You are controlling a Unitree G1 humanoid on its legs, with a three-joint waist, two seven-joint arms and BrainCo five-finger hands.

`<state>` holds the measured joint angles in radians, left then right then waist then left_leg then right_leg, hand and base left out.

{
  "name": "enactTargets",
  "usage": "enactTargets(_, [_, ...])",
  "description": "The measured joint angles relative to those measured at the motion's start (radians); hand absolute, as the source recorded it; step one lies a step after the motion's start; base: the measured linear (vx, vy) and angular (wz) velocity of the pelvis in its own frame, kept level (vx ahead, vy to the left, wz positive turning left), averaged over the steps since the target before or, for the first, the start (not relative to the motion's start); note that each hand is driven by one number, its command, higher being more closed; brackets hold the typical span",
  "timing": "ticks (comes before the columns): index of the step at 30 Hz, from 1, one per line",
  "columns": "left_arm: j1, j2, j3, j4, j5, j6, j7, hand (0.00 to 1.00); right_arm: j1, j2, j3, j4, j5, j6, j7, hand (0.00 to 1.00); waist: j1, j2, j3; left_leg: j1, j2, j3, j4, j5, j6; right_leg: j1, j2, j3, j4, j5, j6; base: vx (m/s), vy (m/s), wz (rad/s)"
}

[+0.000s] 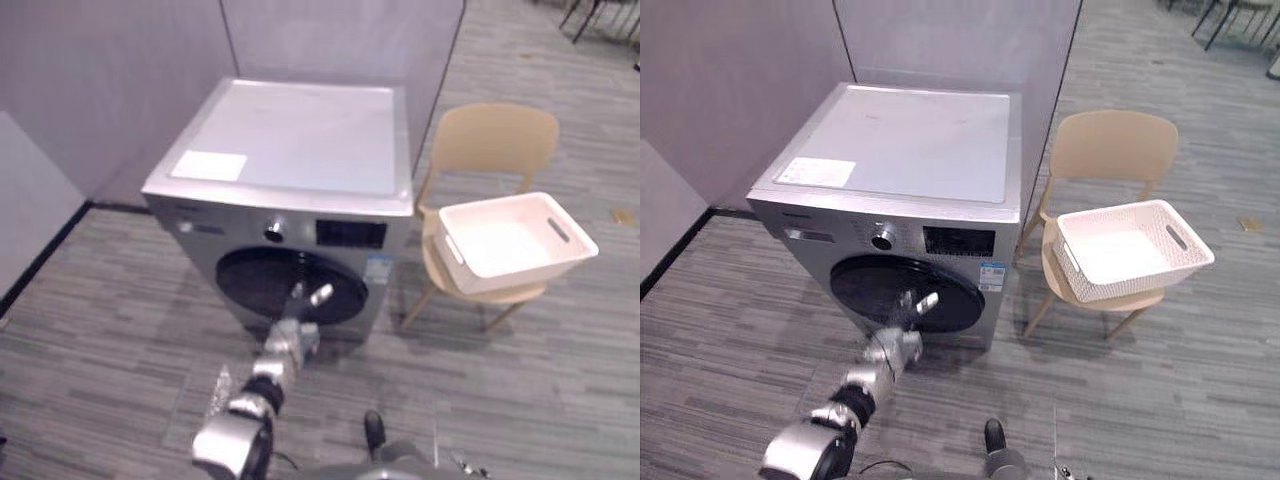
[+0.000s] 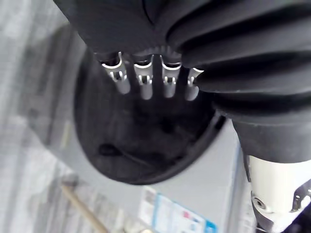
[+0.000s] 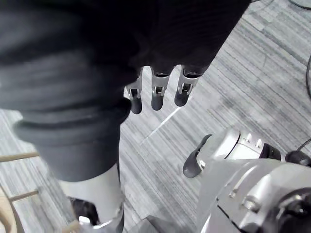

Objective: Pick up the laundry basket with both hands and put the clothes into the washing machine.

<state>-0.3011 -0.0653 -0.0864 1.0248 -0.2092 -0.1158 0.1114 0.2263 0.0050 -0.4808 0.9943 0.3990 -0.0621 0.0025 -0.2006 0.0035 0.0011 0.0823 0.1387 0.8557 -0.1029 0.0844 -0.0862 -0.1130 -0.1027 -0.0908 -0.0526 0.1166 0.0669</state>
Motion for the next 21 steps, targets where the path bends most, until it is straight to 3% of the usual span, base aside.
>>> enactTargets(1, [0.030, 0.001, 0.004, 0.013, 0.027, 0.004, -0.006, 0.00, -0.002, 0.003, 0.000, 0.001, -0.005, 0.000, 0.000, 0.00, 0.002, -0.001, -0.001, -0.001, 0.000, -0.012, 0.000, 0.000, 0.000, 0.006, -0.003, -0.014, 0.000, -0.005, 0.002, 0.00, -0.020, 0.54])
enactTargets(3, [0.141, 0.013, 0.063, 0.075, 0.080, 0.019, -0.027, 0.00, -0.008, 0.016, 0.000, 0.009, -0.005, 0.001, 0.001, 0.00, 0.036, -0.010, -0.007, -0.014, -0.001, -0.054, 0.000, 0.000, 0.000, 0.018, -0.009, -0.051, -0.003, -0.011, 0.003, 0.00, -0.011, 0.47])
enactTargets(4, [0.141, 0.013, 0.063, 0.075, 0.080, 0.019, -0.027, 0.00, -0.008, 0.016, 0.000, 0.009, -0.005, 0.001, 0.001, 0.00, 0.036, -0.010, -0.007, -0.014, -0.001, -0.054, 0.000, 0.000, 0.000, 0.018, -0.009, -0.051, -0.003, -0.011, 0.003, 0.00, -0.007, 0.42])
enactTargets(5, [0.225, 0.041, 0.142, 0.117, 0.129, 0.041, -0.045, 0.00, -0.020, 0.016, 0.010, 0.026, -0.005, 0.002, 0.001, 0.00, 0.061, -0.016, -0.012, -0.018, -0.002, -0.078, 0.000, 0.000, 0.000, 0.029, -0.013, -0.075, -0.003, -0.017, 0.003, 0.01, -0.004, 0.35])
enactTargets(7, [0.316, 0.078, 0.212, 0.145, 0.196, 0.065, -0.054, 0.00, -0.047, 0.010, 0.019, 0.053, -0.006, 0.002, 0.001, 0.00, 0.081, -0.017, -0.012, -0.016, -0.007, -0.116, 0.000, 0.000, 0.001, 0.054, -0.020, -0.104, -0.004, -0.027, 0.009, 0.01, 0.005, 0.63])
enactTargets(10, [0.351, 0.098, 0.291, 0.135, 0.251, 0.062, -0.070, 0.00, -0.077, 0.002, 0.049, 0.080, -0.006, 0.001, 0.003, 0.00, 0.112, -0.013, -0.017, -0.018, -0.019, -0.163, 0.000, -0.001, 0.002, 0.077, -0.030, -0.147, -0.007, -0.035, 0.007, -0.01, 0.027, 0.52])
enactTargets(21, [0.373, 0.109, 0.333, 0.154, 0.241, 0.069, -0.086, 0.00, -0.149, -0.045, 0.187, 0.170, -0.052, 0.003, 0.023, 0.00, 0.136, -0.007, -0.024, -0.022, -0.048, -0.291, 0.000, -0.002, 0.005, 0.145, -0.058, -0.260, -0.004, -0.064, 0.021, -0.01, 0.020, 0.33])
